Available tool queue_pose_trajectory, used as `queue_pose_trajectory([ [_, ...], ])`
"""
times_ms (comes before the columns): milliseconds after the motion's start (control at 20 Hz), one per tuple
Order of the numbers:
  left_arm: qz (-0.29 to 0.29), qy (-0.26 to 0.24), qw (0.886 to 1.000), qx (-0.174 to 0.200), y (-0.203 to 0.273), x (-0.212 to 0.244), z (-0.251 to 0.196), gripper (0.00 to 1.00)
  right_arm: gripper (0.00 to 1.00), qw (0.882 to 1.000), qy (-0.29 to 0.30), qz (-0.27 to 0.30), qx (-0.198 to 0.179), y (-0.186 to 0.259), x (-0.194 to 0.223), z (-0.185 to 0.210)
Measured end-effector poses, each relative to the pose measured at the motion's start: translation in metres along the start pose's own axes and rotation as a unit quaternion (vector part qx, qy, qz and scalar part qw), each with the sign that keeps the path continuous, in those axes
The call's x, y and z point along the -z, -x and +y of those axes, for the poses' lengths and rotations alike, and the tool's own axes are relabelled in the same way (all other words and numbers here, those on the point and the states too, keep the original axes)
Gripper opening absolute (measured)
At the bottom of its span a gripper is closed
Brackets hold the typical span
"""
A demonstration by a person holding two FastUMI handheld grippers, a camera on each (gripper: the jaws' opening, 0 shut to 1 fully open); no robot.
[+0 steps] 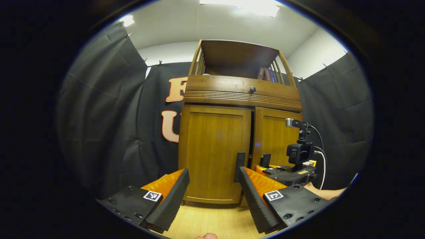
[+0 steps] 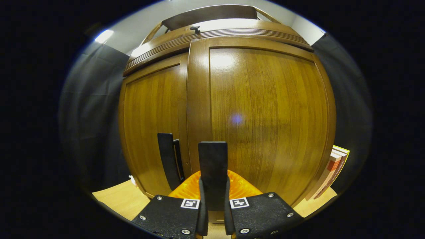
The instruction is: Open the right door of the double-door shoe cabinet with the right hand, and open the left door with the left hand.
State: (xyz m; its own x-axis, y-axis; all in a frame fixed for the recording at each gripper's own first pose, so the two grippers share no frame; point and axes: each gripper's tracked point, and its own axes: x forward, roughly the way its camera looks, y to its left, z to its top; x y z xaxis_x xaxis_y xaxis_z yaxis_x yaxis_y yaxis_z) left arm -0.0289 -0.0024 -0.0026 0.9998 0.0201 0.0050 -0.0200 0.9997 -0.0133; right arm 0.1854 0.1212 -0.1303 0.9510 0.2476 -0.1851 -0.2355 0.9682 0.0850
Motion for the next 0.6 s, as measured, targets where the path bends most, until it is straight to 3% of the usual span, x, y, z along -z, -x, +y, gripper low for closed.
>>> queue_pose_trajectory([
  [100, 0.001, -0.001, 1.000, 0.003, 0.003, 0.000, -0.003, 0.96, 0.19, 1.000, -0.003, -0.002, -0.013, 0.015, 0.001, 0.000],
  [150, 0.001, -0.001, 1.000, 0.003, 0.003, 0.001, -0.004, 0.96, 0.24, 1.000, -0.006, -0.003, -0.021, 0.024, 0.000, 0.000],
  [250, 0.004, -0.001, 1.000, 0.003, 0.004, 0.002, -0.005, 0.96, 0.19, 0.999, -0.007, 0.000, -0.033, 0.040, 0.002, -0.003],
  [600, 0.005, -0.004, 1.000, 0.012, -0.002, 0.005, -0.017, 0.97, 0.19, 0.999, -0.019, 0.013, -0.031, 0.089, 0.005, -0.018],
])
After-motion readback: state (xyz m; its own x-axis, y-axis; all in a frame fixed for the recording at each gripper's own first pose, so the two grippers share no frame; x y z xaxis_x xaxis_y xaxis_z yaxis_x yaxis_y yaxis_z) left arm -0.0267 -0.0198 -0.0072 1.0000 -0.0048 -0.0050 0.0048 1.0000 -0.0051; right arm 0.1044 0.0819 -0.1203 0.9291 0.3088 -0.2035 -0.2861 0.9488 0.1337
